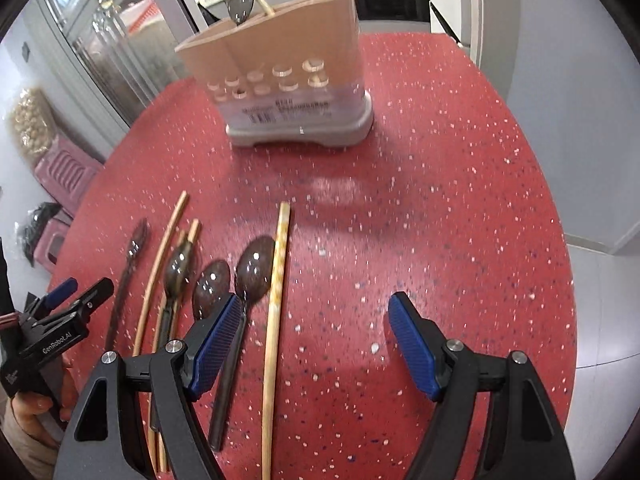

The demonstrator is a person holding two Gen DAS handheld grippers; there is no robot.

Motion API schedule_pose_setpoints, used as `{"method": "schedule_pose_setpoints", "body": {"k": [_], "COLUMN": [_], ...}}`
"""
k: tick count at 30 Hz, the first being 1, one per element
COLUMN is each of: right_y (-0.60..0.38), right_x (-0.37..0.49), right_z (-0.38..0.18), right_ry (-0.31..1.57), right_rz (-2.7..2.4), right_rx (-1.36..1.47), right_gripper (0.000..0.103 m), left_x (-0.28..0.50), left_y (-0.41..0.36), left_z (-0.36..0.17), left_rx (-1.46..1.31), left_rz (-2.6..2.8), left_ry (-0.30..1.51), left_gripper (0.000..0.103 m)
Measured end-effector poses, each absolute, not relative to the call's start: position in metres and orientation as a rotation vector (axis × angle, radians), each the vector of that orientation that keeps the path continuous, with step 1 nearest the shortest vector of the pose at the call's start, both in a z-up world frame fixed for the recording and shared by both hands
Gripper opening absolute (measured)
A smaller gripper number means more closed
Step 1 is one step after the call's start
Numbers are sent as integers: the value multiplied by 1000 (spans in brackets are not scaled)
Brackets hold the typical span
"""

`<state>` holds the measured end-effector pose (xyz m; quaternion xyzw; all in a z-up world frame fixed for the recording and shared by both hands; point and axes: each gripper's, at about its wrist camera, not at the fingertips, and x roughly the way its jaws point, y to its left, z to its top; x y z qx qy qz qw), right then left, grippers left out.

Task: Organize utensils
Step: 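Grasp another dark spoon with the left tool while the right grasps a yellow-patterned chopstick, then carry the spoon with the left tool while the right carries the chopstick above the holder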

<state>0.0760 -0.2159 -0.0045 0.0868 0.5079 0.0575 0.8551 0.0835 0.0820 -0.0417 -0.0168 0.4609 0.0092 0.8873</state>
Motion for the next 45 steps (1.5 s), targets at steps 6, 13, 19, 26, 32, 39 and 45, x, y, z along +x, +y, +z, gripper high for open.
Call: {"method": "schedule_pose_setpoints", "body": {"k": [6,13,19,26,32,39,45], "right_y": [-200,-190,-175,-161,-154,-150,-167], "right_x": [74,74,82,105,114,113,101], "right_z": [-11,-22,-25,-24,-23,-26,-25], "right_ry": [1108,1150,1155,1195,1223,1210,1185], "right_rz": [98,63,52,102,131,165,205], "right_rx": [117,42,-60,-91,-110,-117,-23], "right_gripper": [79,77,67,49,36,8,8], "left_x": [83,98,108,120,128,127,119], "left_y": [77,77,77,64,53,32,33], "left_z": [-52,-58,-61,-59,-58,-52,-48], "left_rx": [28,50,54,71,79,133,81], "left_rz": [11,14,-14,-106,-179,-262,-253], "left_ry": [973,994,1012,1039,1068,1063,1028], "left_gripper": [103,103,103,103,93,37,37]}}
